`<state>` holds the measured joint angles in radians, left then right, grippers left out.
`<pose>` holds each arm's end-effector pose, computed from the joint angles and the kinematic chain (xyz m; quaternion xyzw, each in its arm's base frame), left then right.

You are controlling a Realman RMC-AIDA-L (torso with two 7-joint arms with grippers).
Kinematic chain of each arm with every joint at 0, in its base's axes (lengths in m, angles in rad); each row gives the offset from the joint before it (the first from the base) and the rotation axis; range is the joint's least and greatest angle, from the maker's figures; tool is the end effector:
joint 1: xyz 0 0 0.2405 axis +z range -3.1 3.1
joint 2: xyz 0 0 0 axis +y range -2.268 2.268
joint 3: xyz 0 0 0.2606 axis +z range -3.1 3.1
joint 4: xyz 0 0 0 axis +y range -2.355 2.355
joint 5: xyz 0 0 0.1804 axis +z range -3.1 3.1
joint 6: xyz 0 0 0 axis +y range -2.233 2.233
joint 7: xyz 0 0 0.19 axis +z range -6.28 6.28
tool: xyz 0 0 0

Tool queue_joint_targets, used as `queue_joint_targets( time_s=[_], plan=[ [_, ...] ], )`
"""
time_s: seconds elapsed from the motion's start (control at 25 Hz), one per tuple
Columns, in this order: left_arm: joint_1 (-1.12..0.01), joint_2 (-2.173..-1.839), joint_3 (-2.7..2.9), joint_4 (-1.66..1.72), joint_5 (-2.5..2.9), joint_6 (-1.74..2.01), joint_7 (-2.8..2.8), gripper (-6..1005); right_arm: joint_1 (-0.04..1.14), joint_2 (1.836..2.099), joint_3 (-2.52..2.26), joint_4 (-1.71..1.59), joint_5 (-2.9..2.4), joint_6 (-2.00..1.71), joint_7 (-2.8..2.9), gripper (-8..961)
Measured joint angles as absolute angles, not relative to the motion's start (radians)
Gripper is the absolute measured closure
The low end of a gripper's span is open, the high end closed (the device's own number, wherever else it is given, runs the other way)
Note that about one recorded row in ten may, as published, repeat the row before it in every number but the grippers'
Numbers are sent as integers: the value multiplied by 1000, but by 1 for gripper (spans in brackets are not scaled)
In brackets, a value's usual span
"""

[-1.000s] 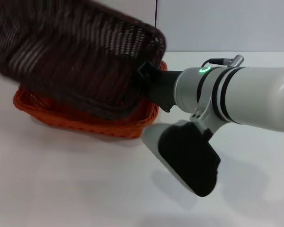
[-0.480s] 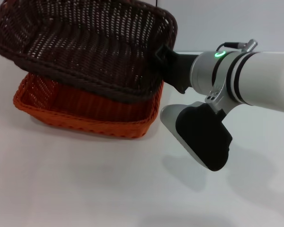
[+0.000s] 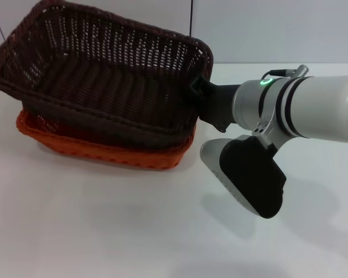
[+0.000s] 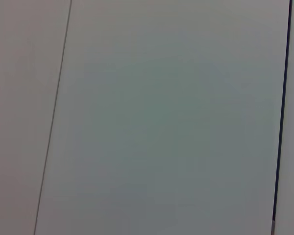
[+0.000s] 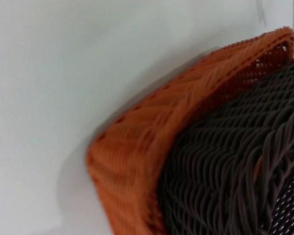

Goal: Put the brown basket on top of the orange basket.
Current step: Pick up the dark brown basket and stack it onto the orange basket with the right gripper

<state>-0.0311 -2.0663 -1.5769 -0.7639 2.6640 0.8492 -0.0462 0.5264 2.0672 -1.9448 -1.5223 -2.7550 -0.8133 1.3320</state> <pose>-0.3690 0.3143 0.1125 -0.5105 -0.2981 -0.2909 0.7523 0.1081 0.3685 -0.0920 -0.7556 -0.5605 -0.2336 0.2457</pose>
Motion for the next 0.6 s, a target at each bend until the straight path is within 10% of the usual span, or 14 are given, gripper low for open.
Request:
queue_joint_targets(
  time_s=[0.4,0.48,0.6],
  plan=[
    [-68,-2064,-1584,-733,2663,844,-47,213,489,2062,-1938,-1576,-2758,-859,1339,733],
    [-77,-2064,-1585,-723,2663,844,-47,213,468,2062,-1927,-1616,-2759,-866,1340,512],
    [-94,-2063,-1585,-701,2663,844,-48,213,449,2064,-1922,-1649,-2759,-888,1340,459]
  ],
)
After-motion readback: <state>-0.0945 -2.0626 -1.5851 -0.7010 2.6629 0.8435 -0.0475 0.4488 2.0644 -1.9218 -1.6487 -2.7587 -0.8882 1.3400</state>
